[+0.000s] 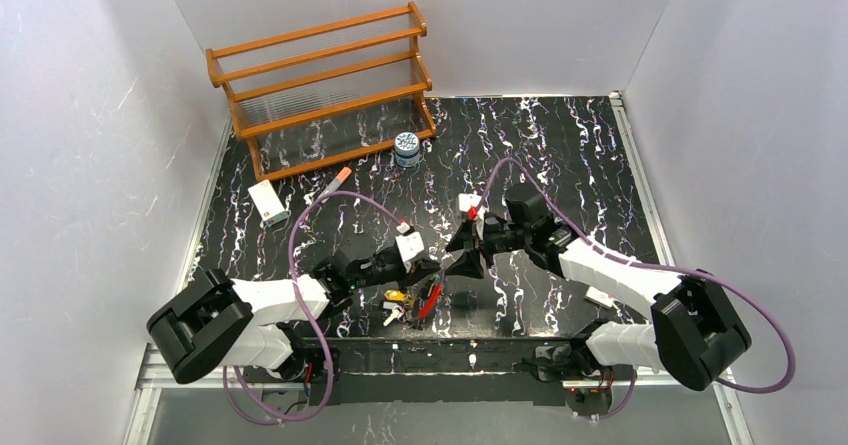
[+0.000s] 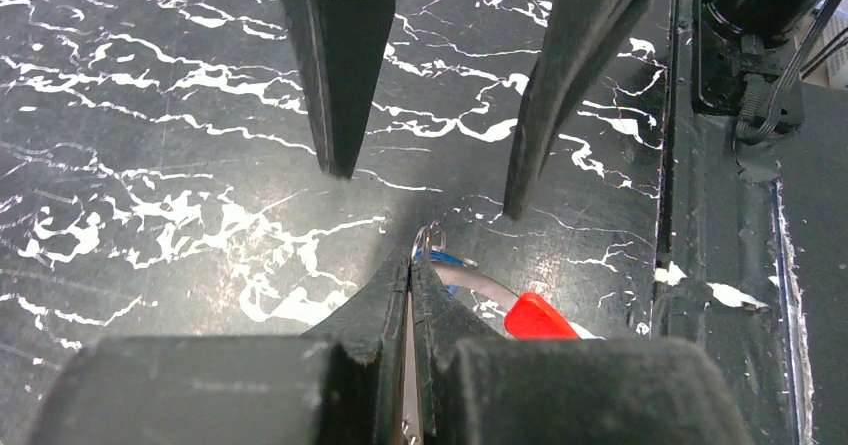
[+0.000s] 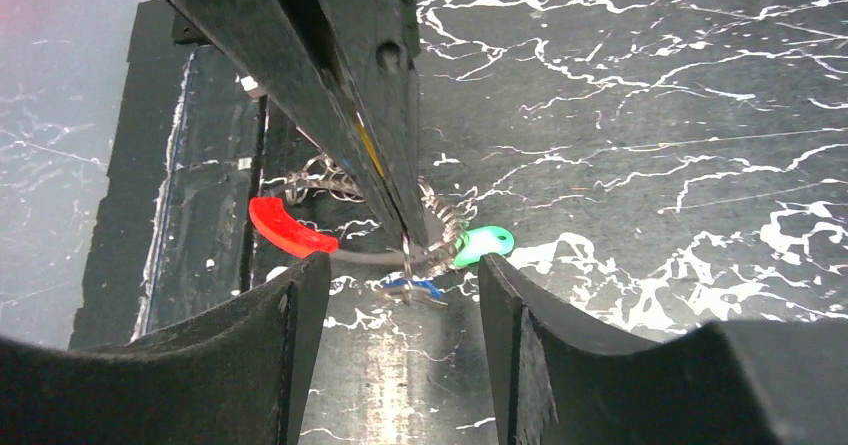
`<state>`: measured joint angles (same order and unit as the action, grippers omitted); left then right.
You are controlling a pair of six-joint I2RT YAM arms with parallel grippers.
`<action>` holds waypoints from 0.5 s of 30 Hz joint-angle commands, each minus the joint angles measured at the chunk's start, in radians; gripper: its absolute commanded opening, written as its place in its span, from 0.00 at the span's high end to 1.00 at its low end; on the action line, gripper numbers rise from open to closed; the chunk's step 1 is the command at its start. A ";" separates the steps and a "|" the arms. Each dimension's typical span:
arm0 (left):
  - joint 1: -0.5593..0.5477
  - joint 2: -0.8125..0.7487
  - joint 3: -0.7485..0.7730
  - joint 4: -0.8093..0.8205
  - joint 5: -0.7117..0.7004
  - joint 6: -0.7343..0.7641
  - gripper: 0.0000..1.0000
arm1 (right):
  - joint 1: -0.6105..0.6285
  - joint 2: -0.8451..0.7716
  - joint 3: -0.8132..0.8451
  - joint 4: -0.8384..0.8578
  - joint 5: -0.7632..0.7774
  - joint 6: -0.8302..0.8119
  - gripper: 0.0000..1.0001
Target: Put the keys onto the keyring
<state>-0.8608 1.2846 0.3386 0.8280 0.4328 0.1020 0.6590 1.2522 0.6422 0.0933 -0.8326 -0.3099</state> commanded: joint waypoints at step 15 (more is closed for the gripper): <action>-0.004 -0.068 -0.138 0.362 -0.055 -0.150 1.00 | -0.129 -0.041 -0.170 0.463 -0.223 0.285 0.51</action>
<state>-0.8616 1.2266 0.2089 1.0992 0.3782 -0.0269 0.5339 1.1980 0.4618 0.4721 -0.9760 -0.0559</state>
